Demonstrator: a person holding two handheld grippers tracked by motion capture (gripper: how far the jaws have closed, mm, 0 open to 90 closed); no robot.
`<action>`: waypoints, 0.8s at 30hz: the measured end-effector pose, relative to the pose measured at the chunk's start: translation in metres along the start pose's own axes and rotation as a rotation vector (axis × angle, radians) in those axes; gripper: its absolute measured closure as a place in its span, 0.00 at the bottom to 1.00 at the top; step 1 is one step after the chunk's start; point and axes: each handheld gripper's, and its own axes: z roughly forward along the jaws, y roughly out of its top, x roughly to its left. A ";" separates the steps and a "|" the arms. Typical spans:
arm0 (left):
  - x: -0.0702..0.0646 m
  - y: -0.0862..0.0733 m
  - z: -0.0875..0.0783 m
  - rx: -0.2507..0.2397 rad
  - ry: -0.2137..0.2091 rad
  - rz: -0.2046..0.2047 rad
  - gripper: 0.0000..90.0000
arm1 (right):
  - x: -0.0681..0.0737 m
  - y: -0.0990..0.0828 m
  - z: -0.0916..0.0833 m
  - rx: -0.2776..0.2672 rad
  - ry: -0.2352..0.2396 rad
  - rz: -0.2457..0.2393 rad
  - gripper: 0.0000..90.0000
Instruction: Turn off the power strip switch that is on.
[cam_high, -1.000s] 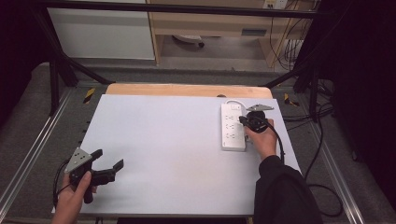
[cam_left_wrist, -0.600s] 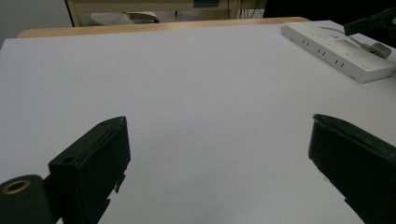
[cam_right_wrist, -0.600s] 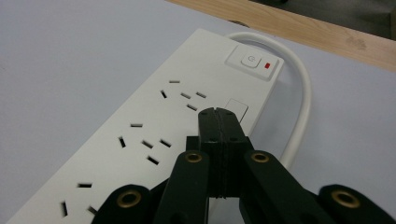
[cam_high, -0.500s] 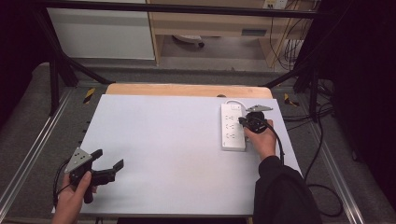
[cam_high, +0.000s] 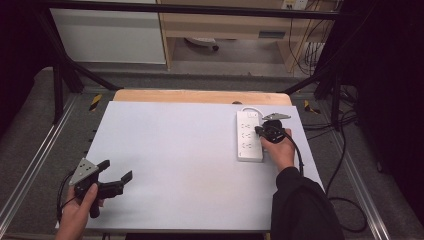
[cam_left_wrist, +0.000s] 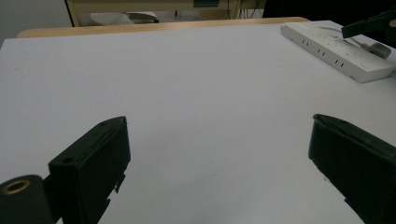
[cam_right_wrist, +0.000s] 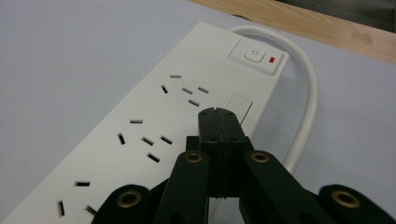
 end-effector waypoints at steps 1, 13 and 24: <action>0.000 0.000 0.000 0.000 0.000 0.000 0.06 | 0.000 0.000 0.000 0.001 0.001 0.001 1.00; 0.000 0.000 0.000 0.001 0.000 0.003 0.06 | 0.000 -0.002 0.001 0.004 -0.002 0.003 1.00; 0.000 0.000 0.000 0.002 0.000 0.003 0.06 | -0.001 -0.003 0.001 0.002 -0.004 0.005 1.00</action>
